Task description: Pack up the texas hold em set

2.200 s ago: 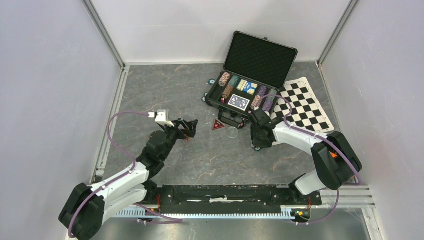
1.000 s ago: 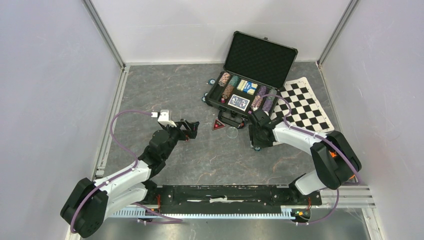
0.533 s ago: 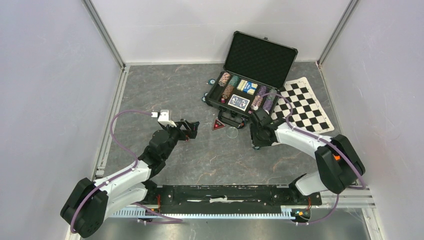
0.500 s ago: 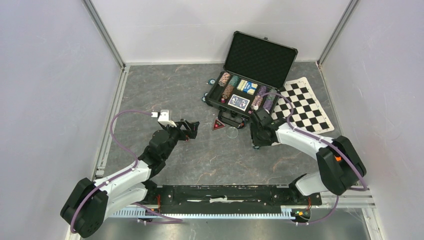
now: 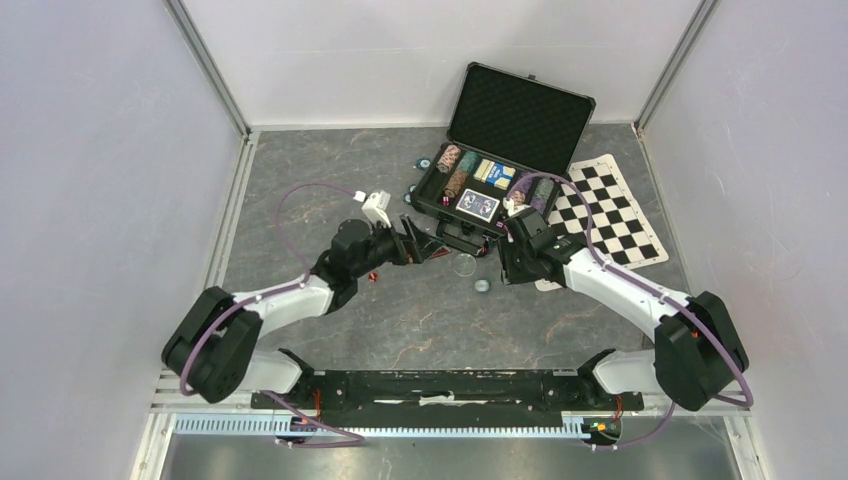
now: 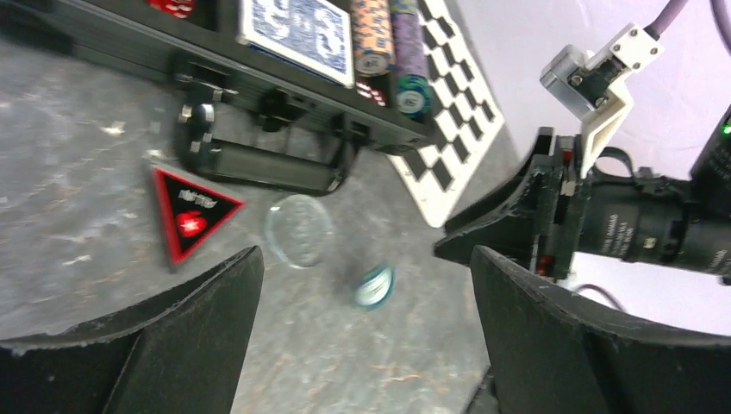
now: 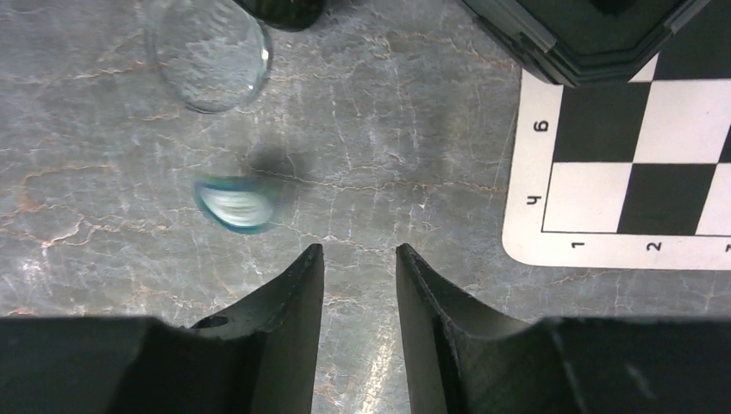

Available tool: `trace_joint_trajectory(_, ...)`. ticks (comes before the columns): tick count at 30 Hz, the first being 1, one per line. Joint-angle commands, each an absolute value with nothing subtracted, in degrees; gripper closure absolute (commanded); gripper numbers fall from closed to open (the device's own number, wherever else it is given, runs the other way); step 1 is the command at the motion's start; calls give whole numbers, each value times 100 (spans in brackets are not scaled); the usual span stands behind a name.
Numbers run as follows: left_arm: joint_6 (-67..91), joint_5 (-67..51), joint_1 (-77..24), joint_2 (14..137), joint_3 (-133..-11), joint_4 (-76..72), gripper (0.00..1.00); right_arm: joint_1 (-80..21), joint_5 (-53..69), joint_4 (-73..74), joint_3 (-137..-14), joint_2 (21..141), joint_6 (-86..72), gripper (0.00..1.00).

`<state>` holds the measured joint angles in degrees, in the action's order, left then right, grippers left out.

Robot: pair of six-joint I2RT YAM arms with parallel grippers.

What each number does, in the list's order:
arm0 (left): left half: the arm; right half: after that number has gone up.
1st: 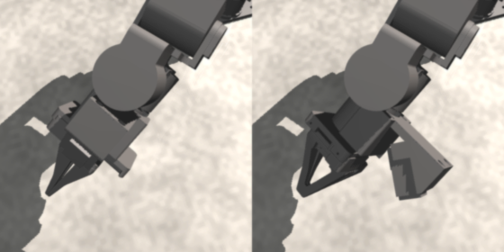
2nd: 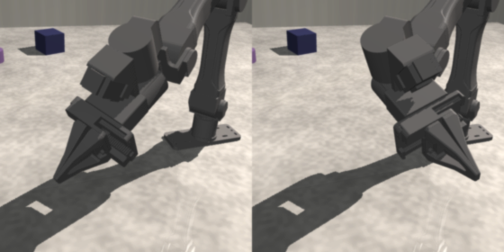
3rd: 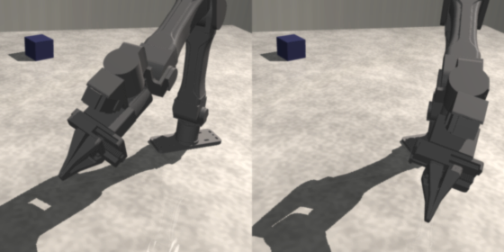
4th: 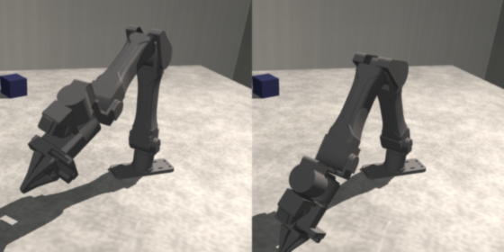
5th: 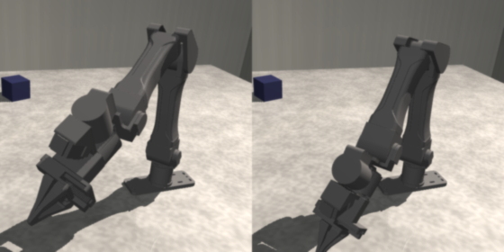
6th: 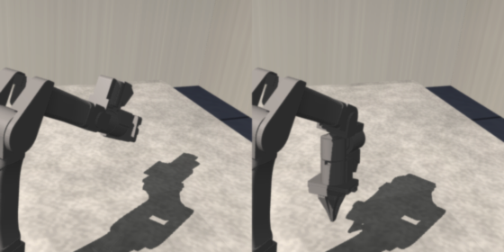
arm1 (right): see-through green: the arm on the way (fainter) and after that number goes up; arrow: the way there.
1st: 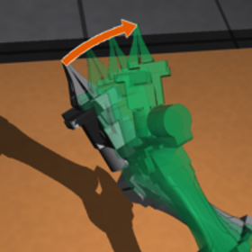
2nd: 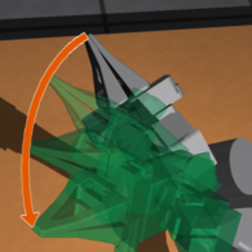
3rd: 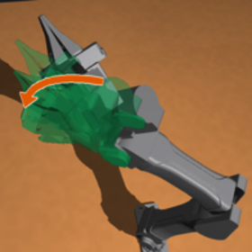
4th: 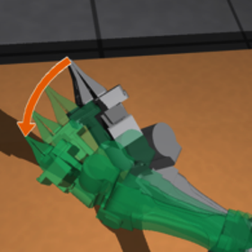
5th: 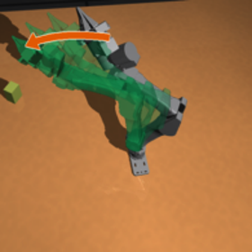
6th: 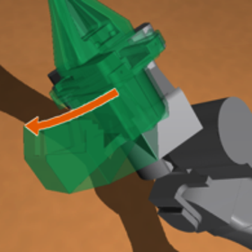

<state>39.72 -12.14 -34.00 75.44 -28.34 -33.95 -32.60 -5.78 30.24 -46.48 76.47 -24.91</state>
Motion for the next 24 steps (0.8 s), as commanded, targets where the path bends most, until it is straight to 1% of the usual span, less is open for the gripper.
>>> trace_joint_trajectory(1, 5189, -2276, -3415, 7997, -3434, -3490, 6, -3278, -309, 2695, -4794, 7252, -2021, 69)
trace_joint_trajectory(4, 5682, -2618, -3414, 8354, -3807, -3244, 9, -3278, 138, 2362, -4634, 6965, -1753, 68)
trace_joint_trajectory(5, 5787, -2711, -3415, 8467, -3885, -3225, 10, -3278, 115, 2281, -4560, 6883, -1726, 67)
trace_joint_trajectory(6, 5885, -2745, -3415, 8544, -3941, -3147, 12, -3278, 38, 2259, -4515, 6815, -1724, 63)
trace_joint_trajectory(8, 5800, -2427, -3411, 8464, -3943, -2850, 11, -3278, -93, 2347, -4572, 6906, -1716, 51)
trace_joint_trajectory(11, 5306, -1728, -3410, 8058, -3834, -2180, 7, -3323, 244, 2450, -4768, 7205, -1704, 44)
trace_joint_trajectory(14, 4551, -734, -3416, 7542, -3996, -569, 6, -3465, 122, 2475, -4892, 7339, -1677, 38)
trace_joint_trajectory(18, 4009, 826, -3495, 6697, -4078, 1218, 3, -3489, 35, 2379, -4881, 7357, -1635, 37)
trace_joint_trajectory(22, 3992, 2009, -3821, 6191, -4235, 2524, 2, -3494, 427, 1909, -4558, 7320, -1529, 34)
trace_joint_trajectory(24, 4180, 2345, -3980, 6076, -4242, 2980, 0, -3495, 480, 1601, -4360, 7218, -1562, 33)
